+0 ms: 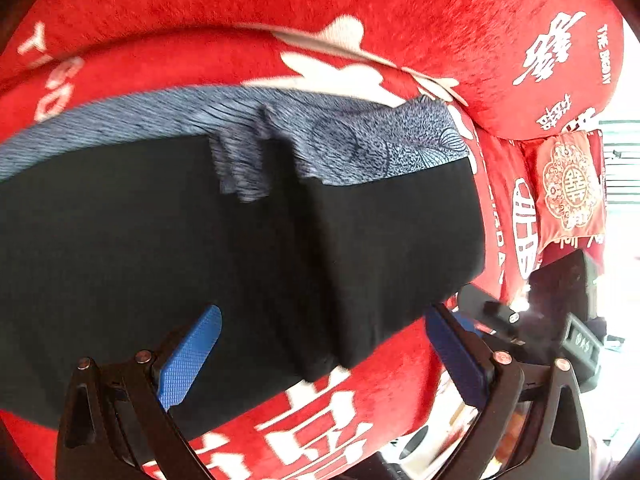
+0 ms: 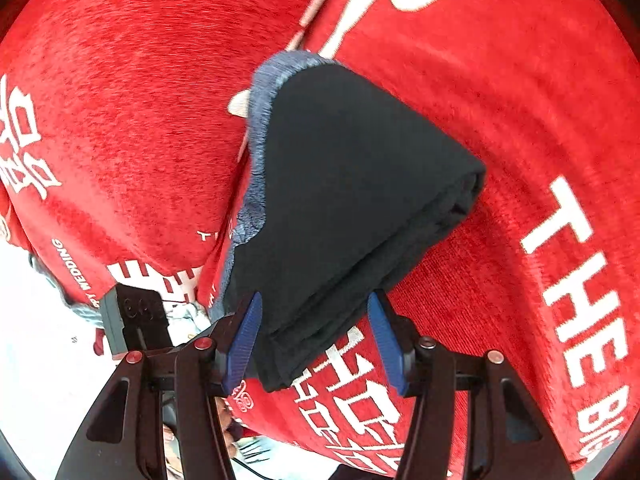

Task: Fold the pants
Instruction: 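Lift the held trouser end and fold it over the trousers with the right gripper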

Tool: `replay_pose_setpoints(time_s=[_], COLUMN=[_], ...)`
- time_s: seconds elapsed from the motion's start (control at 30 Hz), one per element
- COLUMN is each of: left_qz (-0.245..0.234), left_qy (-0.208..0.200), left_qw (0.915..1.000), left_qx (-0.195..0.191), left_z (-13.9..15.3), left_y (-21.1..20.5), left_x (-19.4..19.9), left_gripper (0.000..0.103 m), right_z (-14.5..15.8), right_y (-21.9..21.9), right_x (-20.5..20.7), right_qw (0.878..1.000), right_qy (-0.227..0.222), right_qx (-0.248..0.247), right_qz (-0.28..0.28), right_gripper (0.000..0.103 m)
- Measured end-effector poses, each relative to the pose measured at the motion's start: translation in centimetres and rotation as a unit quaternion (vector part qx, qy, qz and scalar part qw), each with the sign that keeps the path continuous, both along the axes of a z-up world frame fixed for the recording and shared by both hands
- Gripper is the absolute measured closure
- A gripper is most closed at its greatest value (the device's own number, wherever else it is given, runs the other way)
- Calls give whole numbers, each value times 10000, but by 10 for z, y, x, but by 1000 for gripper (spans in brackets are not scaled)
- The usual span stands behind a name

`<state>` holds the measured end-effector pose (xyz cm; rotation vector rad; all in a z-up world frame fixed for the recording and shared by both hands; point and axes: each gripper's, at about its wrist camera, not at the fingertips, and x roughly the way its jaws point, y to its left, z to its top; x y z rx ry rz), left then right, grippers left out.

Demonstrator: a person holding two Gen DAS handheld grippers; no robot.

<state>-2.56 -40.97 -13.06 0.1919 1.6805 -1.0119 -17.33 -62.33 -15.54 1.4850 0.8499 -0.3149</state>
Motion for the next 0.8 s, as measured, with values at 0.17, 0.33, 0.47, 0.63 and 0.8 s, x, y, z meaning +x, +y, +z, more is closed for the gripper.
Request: replay_pose_setpoints(time_s=[0.17, 0.33, 0.47, 0.63, 0.8], left_qz=[51, 82, 238, 386, 512], left_qy=[-128, -395, -931, -1708, -1674], left_qw=[9998, 9991, 9950, 9830, 9824], left_qx=[139, 136, -260, 560, 646], left_z=[-5, 4, 43, 22, 16], left_y=[-9, -8, 8, 17, 27], left_x=[-10, -10, -5, -1, 3], left_gripper=[25, 45, 45, 31, 28], right_z=[-20, -18, 12, -6, 4], right_y=[2, 2, 2, 12, 26], right_x=[9, 12, 18, 36, 46], right_qw=[9995, 9991, 9975, 9985, 9918], right_qy=[-9, -188, -685, -484, 184], right_qx=[287, 287, 149, 169, -548], right_qz=[-111, -230, -49, 167, 1142], right_gripper=[47, 84, 84, 77, 45])
